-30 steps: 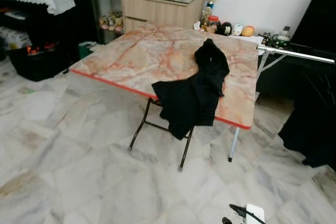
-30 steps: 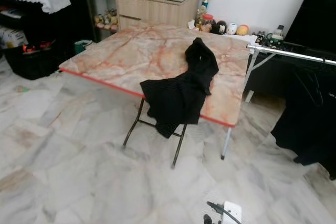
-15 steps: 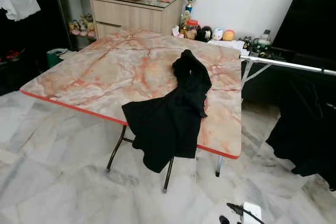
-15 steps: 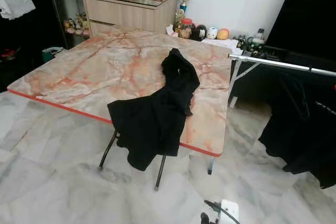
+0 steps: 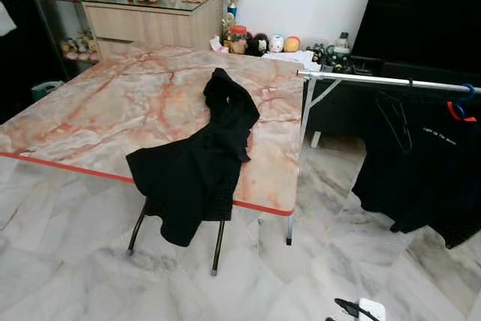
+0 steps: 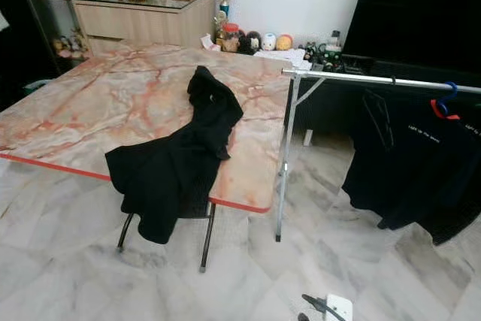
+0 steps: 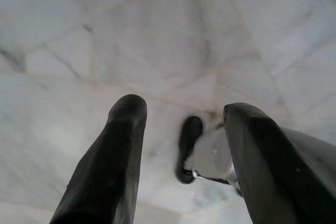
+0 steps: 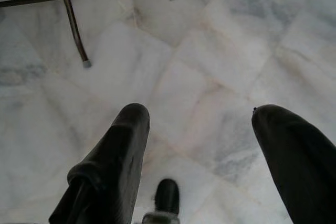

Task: Hang hanger

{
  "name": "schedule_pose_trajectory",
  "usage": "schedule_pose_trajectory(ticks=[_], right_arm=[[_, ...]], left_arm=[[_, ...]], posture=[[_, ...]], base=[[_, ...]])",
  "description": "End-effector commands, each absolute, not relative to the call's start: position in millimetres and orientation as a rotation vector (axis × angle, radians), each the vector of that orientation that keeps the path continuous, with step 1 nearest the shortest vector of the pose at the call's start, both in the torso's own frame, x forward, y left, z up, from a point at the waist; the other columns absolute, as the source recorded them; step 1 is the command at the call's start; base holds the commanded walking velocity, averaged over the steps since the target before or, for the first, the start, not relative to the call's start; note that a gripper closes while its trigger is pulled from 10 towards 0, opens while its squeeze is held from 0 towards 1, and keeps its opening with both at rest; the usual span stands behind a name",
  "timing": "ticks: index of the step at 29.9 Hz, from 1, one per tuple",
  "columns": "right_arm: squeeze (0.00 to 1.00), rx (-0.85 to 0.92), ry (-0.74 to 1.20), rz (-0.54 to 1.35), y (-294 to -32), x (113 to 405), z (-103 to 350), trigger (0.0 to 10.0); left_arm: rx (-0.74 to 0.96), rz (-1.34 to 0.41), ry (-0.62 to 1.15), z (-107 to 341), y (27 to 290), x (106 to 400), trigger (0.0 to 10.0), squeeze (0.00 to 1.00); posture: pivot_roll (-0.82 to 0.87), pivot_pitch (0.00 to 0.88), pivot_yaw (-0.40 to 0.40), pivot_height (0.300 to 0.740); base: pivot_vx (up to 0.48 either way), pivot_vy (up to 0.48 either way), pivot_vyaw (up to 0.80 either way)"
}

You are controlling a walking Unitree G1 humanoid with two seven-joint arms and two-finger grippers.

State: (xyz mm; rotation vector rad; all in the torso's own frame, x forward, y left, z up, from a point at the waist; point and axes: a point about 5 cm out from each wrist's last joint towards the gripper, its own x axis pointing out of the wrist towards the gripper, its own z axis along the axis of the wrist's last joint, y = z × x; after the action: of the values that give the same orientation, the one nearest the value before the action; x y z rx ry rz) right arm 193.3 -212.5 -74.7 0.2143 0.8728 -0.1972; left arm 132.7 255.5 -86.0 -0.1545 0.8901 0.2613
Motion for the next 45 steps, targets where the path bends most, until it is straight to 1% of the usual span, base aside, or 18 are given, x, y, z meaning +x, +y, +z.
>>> schedule_pose_trajectory(ticks=[1, 5, 11, 15, 17, 20, 25, 27, 29, 33, 36, 37, 39, 45], right_arm=[[0.0, 0.231, 0.867, -0.198, -209, 196, -74, 10.0], [0.0, 0.231, 0.865, -0.198, -209, 196, -74, 10.0], [0.0, 0.237, 0.858, -0.203, -210, 197, -73, 10.0], [0.0, 0.238, 0.858, -0.205, -210, 197, -73, 10.0], [0.0, 0.233, 0.861, -0.204, -210, 197, -73, 10.0], [0.0, 0.225, 0.866, -0.198, -211, 196, -73, 10.0], [0.0, 0.225, 0.864, -0.198, -212, 196, -73, 10.0], [0.0, 0.225, 0.863, -0.201, -212, 197, -73, 10.0], [0.0, 0.224, 0.862, -0.204, -213, 197, -73, 10.0], [0.0, 0.22, 0.865, -0.201, -214, 197, -73, 10.0], [0.0, 0.221, 0.867, -0.201, -214, 197, -73, 10.0], [0.0, 0.222, 0.868, -0.203, -214, 196, -73, 10.0], [0.0, 0.226, 0.871, -0.208, -215, 196, -73, 10.0], [0.0, 0.197, 0.884, -0.188, -216, 196, -73, 10.0]], left_arm=[[-0.14, 0.255, 0.907, -87, 253, 135, 10.0, 0.0], [-0.141, 0.254, 0.906, -87, 253, 135, 10.0, 0.0], [-0.141, 0.297, 0.914, -84, 277, 115, 10.0, 0.0], [-0.141, 0.303, 0.914, -84, 278, 112, 10.0, 0.0], [-0.143, 0.294, 0.914, -87, 270, 113, 10.0, 0.0], [-0.154, 0.278, 0.914, -92, 249, 119, 10.0, 0.0], [-0.16, 0.283, 0.92, -93, 244, 124, 10.0, 0.0], [-0.152, 0.292, 0.922, -90, 254, 124, 10.0, 0.0], [-0.165, 0.319, 0.909, -86, 271, 120, 10.0, 0.0], [-0.174, 0.328, 0.898, -84, 275, 119, 10.0, 0.0], [-0.177, 0.316, 0.892, -85, 269, 122, 10.0, 0.0], [-0.178, 0.309, 0.892, -86, 263, 124, 10.0, 0.0], [-0.186, 0.284, 0.893, -91, 242, 131, 10.0, 0.0], [-0.194, 0.262, 0.898, -93, 229, 134, 10.0, 0.0]], posture=[[0.21, 0.0, -0.026, 0.74], [0.22, 0.0, -0.026, 0.74], [0.21, 0.0, -0.023, 0.74], [0.22, 0.0, -0.025, 0.74], [0.22, 0.0, -0.031, 0.74], [0.22, 0.0, -0.035, 0.74], [0.22, 0.0, -0.037, 0.74], [0.22, 0.0, -0.044, 0.74], [0.22, 0.0, -0.045, 0.74], [0.22, 0.0, -0.049, 0.74], [0.22, 0.0, -0.055, 0.74], [0.22, 0.0, -0.056, 0.74], [0.21, 0.0, -0.056, 0.74], [0.22, 0.0, -0.063, 0.74]], base=[[0.0, -0.461, 0.0], [0.0, -0.461, 0.0], [0.0, -0.461, 0.0], [0.0, -0.461, 0.0], [0.0, -0.461, 0.0], [0.0, -0.308, 0.0], [0.0, 0.0, 0.0], [0.0, 0.0, 0.0], [0.0, 0.0, 0.0], [0.0, 0.0, 0.0], [0.419, 0.0, 0.0], [0.446, 0.0, 0.0], [0.448, 0.0, -0.68], [0.45, 0.0, -0.77]])
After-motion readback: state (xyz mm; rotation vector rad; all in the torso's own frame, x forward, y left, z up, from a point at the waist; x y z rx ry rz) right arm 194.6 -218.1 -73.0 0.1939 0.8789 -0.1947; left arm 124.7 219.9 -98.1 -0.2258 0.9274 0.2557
